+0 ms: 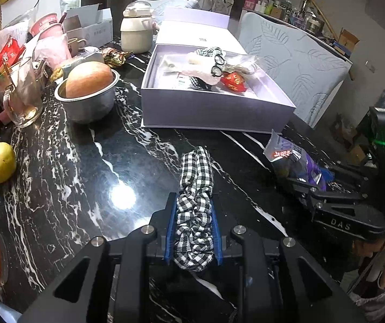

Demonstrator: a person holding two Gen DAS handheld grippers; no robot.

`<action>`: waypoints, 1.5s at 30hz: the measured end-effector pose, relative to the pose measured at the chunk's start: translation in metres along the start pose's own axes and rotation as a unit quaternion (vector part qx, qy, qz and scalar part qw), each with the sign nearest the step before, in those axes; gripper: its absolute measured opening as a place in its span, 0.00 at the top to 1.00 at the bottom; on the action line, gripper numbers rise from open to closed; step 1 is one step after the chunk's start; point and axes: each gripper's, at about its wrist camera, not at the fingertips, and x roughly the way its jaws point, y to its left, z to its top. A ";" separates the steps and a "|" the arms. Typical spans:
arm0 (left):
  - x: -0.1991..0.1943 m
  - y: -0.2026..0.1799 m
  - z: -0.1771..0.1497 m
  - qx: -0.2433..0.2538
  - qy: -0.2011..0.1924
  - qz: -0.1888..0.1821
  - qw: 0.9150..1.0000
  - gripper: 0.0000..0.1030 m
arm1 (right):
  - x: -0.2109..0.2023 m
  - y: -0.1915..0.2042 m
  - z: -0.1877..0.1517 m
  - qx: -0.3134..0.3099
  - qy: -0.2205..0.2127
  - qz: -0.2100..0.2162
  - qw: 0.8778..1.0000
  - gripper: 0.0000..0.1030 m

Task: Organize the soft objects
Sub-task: 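Close the right gripper on the silver-purple snack packet, then lift and carry the scrunchie and snack packet in both grippers over the box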

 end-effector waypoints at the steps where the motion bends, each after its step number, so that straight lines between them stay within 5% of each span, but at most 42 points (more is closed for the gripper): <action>1: -0.001 -0.002 -0.001 0.002 -0.001 -0.002 1.000 0.78 | -0.003 0.000 -0.004 0.007 -0.001 -0.001 1.000 0.64; 25: -0.050 -0.053 -0.014 0.058 -0.032 -0.064 0.996 0.78 | -0.091 0.012 -0.075 0.117 -0.061 0.019 0.991 0.67; 45: -0.107 -0.079 0.053 0.100 -0.147 -0.071 0.981 0.78 | -0.158 0.021 -0.010 0.040 -0.170 -0.002 0.985 0.67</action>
